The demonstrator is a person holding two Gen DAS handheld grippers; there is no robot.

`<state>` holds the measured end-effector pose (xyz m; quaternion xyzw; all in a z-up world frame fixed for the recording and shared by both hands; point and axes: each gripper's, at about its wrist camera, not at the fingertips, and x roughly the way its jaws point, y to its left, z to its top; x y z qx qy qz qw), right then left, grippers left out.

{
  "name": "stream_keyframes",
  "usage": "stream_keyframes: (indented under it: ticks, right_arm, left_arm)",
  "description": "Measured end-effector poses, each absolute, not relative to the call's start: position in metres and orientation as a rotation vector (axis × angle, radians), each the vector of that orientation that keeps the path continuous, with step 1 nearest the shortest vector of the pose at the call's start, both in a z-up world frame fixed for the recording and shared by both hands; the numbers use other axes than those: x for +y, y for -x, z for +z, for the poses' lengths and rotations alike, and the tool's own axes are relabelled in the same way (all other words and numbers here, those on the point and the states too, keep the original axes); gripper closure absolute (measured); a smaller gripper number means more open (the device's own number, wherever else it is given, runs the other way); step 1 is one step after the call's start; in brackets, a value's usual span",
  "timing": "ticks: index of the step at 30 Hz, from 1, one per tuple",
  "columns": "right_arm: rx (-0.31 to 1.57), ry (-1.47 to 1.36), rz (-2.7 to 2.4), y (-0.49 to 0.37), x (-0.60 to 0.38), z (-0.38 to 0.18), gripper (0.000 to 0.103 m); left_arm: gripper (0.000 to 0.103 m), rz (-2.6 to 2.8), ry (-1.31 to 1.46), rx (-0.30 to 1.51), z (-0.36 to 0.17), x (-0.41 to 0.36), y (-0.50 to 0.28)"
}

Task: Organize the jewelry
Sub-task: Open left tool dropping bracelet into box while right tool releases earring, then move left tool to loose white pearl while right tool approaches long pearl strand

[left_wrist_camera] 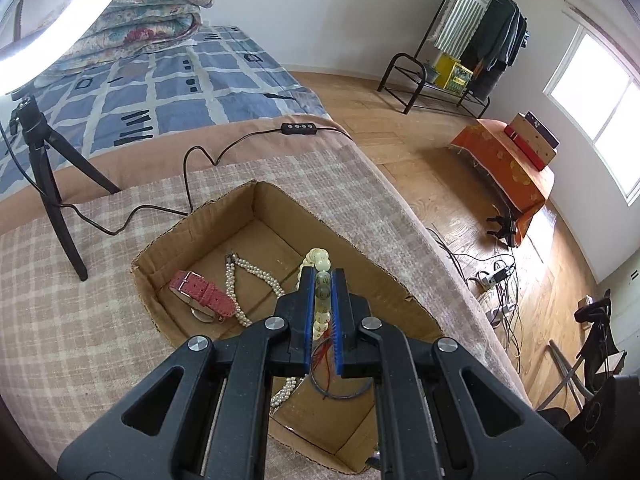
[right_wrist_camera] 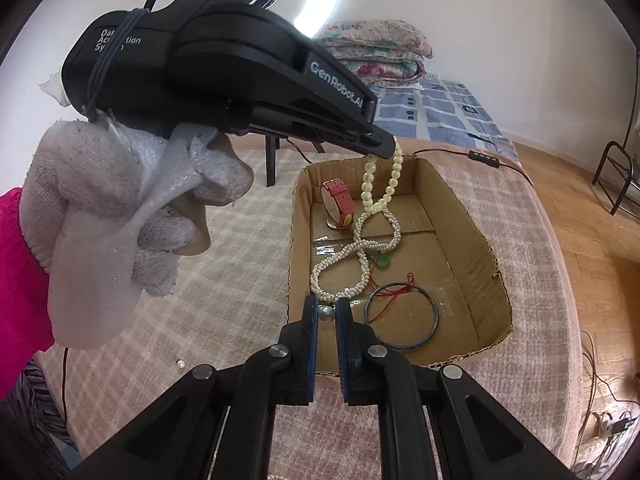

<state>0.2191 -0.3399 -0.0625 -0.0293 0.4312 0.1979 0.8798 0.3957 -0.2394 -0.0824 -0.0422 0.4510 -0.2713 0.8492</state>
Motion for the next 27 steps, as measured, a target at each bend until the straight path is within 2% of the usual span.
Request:
stream_keyframes:
  ticks: [4,5,6,8,9,10,11,12,13,14,17,27]
  right_arm:
    - [0.904,0.057,0.413,-0.220,-0.340,-0.066,0.096]
    - [0.903,0.054,0.413,-0.220,-0.340,-0.066,0.093]
    - [0.901,0.051,0.415,-0.220,-0.340,-0.066,0.089]
    - [0.894,0.043,0.412,-0.220,-0.341,-0.065,0.070]
    - [0.894,0.039,0.410,-0.219,-0.341,-0.064,0.066]
    - [0.892,0.037,0.406,-0.219,-0.341,-0.064,0.055]
    - [0.884,0.037,0.392,-0.218,-0.342,-0.063,0.039]
    - [0.873,0.037,0.378,-0.217,-0.342,-0.062,0.030]
    - [0.858,0.036,0.363,-0.216,-0.342,-0.060,0.018]
    - [0.843,0.032,0.353,-0.216,-0.343,-0.058,0.011]
    - [0.821,0.018,0.328,-0.215,-0.345,-0.054,0.000]
    - [0.815,0.030,0.261,-0.216,-0.348,-0.053,0.000]
  left_arm:
    - [0.098,-0.577,0.095,0.957,-0.085,-0.244,-0.400]
    - [0.098,-0.576,0.093,0.955,-0.085,-0.244,-0.400]
    - [0.098,-0.575,0.094,0.950,-0.085,-0.244,-0.400]
    - [0.097,-0.577,0.089,0.939,-0.083,-0.245,-0.400]
    - [0.097,-0.575,0.078,0.935,-0.083,-0.246,-0.400]
    - [0.087,-0.573,0.064,0.930,-0.081,-0.247,-0.400]
    - [0.064,-0.569,0.051,0.922,-0.080,-0.248,-0.399]
    - [0.051,-0.561,0.044,0.913,-0.078,-0.248,-0.398]
    - [0.034,-0.553,0.044,0.897,-0.075,-0.247,-0.396]
    - [0.033,-0.553,0.047,0.875,-0.072,-0.245,-0.394]
    - [0.031,-0.538,0.033,0.864,-0.067,-0.244,-0.393]
    - [0.027,-0.519,0.034,0.847,-0.058,-0.234,-0.386]
